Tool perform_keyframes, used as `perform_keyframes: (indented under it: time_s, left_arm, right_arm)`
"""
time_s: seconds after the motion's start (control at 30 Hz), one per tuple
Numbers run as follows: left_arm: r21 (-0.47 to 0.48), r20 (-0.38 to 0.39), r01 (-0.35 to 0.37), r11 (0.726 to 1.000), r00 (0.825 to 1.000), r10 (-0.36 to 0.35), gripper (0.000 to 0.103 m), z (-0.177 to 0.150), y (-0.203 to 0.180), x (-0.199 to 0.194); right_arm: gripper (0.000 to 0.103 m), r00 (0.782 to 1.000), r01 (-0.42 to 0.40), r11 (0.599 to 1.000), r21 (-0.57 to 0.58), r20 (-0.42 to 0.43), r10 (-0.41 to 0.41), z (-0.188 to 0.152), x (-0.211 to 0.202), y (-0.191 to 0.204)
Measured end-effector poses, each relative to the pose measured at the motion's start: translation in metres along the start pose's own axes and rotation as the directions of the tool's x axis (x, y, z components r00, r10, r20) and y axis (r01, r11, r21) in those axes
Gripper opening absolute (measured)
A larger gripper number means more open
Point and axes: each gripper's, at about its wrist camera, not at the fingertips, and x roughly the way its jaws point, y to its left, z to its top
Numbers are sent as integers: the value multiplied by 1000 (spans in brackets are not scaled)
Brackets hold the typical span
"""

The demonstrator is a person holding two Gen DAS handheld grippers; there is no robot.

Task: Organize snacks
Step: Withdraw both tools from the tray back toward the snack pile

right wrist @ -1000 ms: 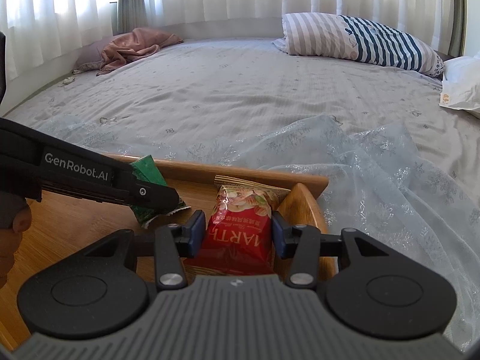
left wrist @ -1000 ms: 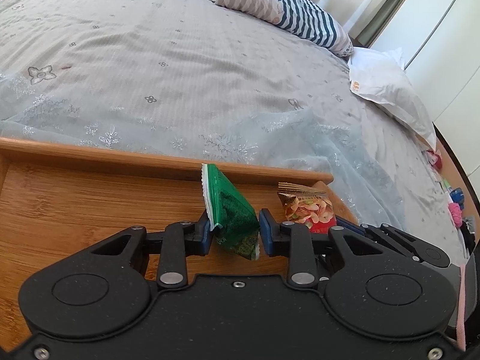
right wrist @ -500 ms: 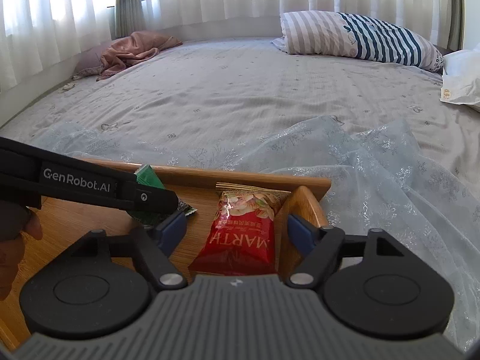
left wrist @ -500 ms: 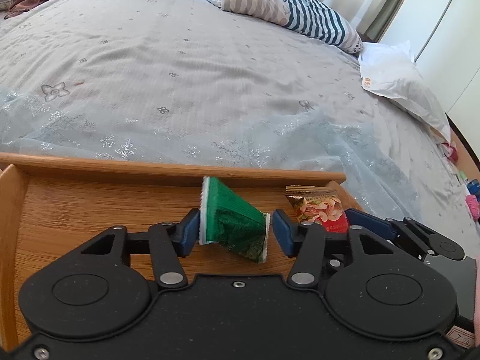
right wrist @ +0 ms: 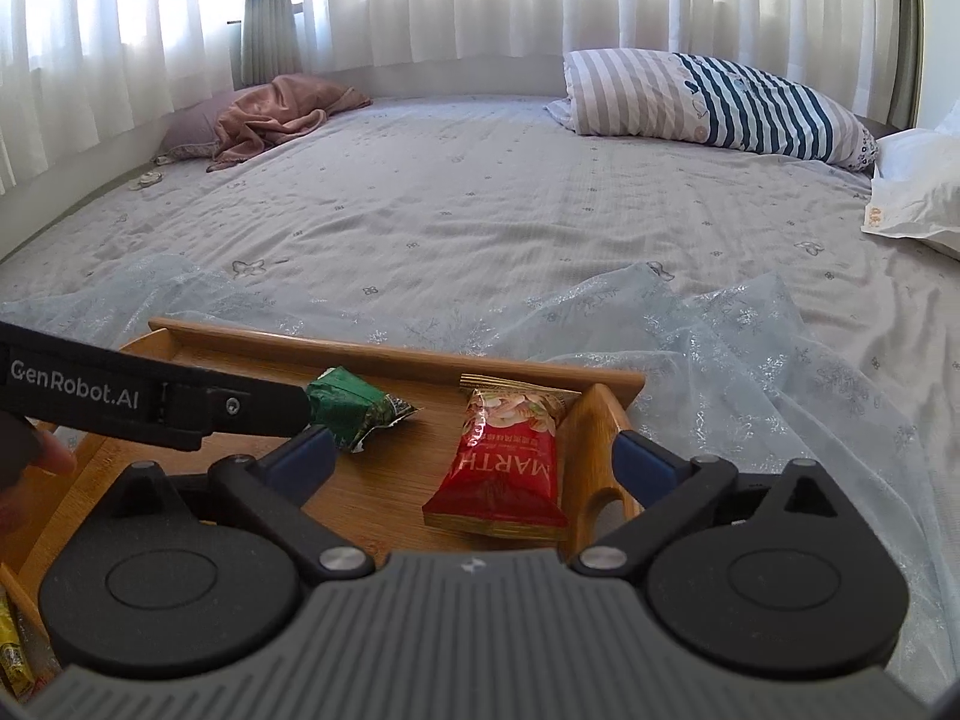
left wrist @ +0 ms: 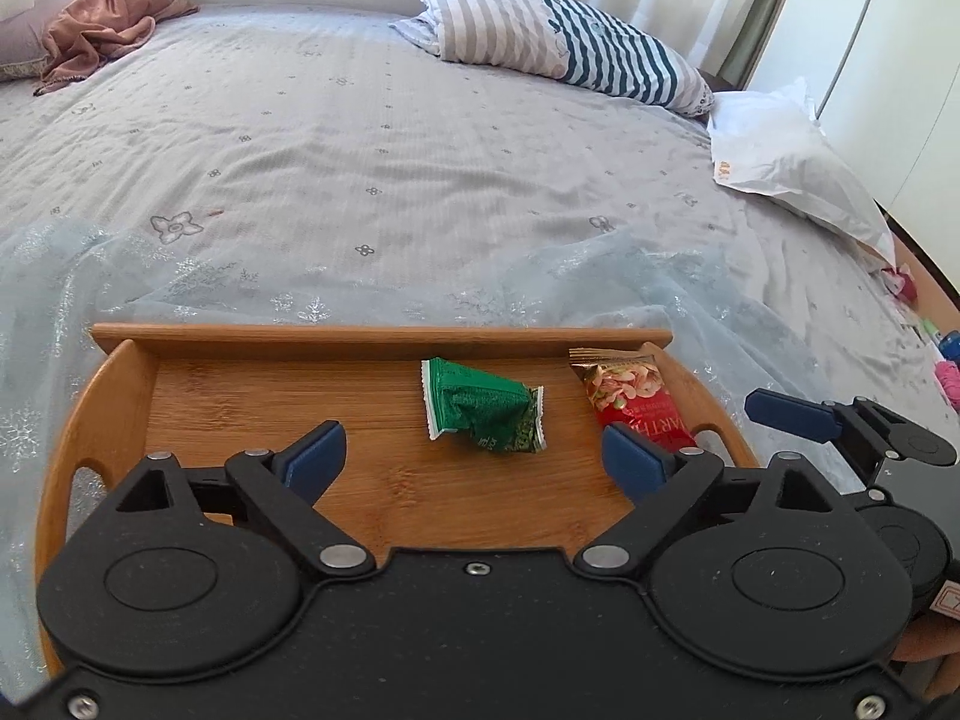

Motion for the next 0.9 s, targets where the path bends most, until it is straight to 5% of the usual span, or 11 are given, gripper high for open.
perform_keyframes:
  time_s: [0.63,0.9]
  left_arm:
    - [87,141,23,996,989,-36,97,-59,-16,-121]
    - [71,154,54,996,986,-65,98,-100,-15,-156]
  right_arm:
    - [103,996,-28,999,18,88,27,-29,-86,26]
    - [103,989,-112,992,56,103,106,-52,-115,30]
